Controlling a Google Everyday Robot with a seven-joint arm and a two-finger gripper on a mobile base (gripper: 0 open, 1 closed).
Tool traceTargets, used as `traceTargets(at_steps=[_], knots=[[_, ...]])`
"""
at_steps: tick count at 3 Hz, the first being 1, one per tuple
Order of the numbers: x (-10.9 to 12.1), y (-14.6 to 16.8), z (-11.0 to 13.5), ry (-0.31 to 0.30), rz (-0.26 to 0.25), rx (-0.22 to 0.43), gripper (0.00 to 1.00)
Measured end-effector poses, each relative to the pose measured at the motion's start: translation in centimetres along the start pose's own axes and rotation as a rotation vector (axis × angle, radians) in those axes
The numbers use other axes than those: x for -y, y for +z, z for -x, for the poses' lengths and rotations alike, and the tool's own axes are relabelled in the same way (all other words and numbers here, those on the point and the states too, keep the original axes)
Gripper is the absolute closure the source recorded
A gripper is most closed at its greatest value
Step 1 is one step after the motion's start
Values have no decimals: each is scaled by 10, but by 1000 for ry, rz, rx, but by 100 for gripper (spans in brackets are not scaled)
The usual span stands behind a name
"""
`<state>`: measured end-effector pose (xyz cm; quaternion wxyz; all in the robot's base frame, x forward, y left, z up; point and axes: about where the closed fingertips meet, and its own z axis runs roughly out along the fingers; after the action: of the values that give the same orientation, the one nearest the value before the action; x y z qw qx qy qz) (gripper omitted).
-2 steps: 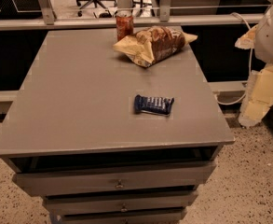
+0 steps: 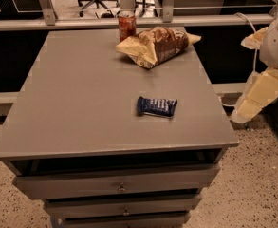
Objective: Move brown chip bag near rxbar blueberry
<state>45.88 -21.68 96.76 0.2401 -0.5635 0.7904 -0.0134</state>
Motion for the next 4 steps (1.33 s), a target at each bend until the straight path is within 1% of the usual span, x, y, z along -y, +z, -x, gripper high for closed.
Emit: traceTargets(at_steps=[1,2,3,4], knots=[[28,6,11,59,-90,150,0],[71,20,37,94,-195,308,0],[95,43,52,93,-239,371,0],[126,90,77,103,-261,416,0]])
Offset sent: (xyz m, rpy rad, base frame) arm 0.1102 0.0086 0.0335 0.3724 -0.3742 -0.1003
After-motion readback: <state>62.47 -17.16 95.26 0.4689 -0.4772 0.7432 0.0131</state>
